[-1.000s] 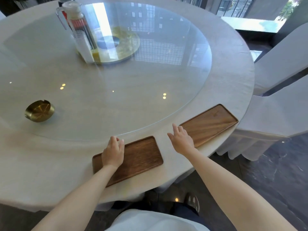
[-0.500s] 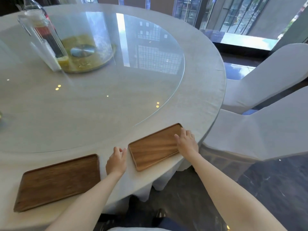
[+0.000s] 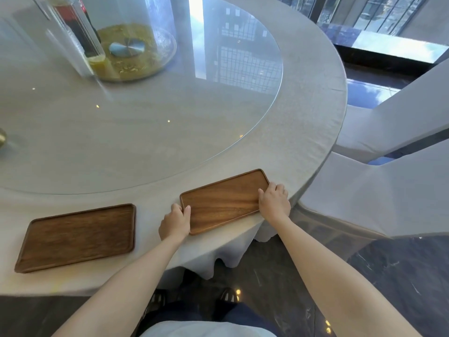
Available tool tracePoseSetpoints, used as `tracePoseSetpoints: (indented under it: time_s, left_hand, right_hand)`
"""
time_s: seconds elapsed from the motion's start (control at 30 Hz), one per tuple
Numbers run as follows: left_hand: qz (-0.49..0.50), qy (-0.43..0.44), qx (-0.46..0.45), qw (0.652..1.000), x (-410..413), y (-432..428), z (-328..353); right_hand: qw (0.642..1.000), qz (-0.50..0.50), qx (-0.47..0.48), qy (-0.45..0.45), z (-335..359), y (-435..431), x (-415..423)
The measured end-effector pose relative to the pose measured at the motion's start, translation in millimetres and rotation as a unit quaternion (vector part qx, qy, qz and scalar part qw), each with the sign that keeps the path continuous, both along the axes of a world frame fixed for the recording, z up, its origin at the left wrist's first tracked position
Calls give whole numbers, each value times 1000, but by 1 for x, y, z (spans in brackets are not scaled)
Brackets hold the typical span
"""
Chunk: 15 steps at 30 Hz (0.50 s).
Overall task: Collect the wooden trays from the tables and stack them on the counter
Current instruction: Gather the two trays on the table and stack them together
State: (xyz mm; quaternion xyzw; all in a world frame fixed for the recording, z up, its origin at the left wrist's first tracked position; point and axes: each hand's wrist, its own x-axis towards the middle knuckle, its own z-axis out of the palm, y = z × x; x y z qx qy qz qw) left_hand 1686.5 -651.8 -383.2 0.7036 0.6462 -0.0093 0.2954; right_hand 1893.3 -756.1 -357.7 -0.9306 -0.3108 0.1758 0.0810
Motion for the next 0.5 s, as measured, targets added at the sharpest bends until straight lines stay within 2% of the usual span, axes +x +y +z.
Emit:
tracePoseSetpoints:
  time_s: [0.1, 0.23, 0.5]
  left_hand:
    - [-3, -8, -4, 1000, -1, 1, 0]
    - [4, -65, -17, 998, -7, 5, 0]
    - [26, -108, 54, 992, -54, 44, 11]
  right_hand:
    - [1000, -17, -9, 13, -1, 2, 1]
    - [997, -61, -11, 49, 0, 5, -1]
    - [990, -111, 35, 83, 4, 22, -43]
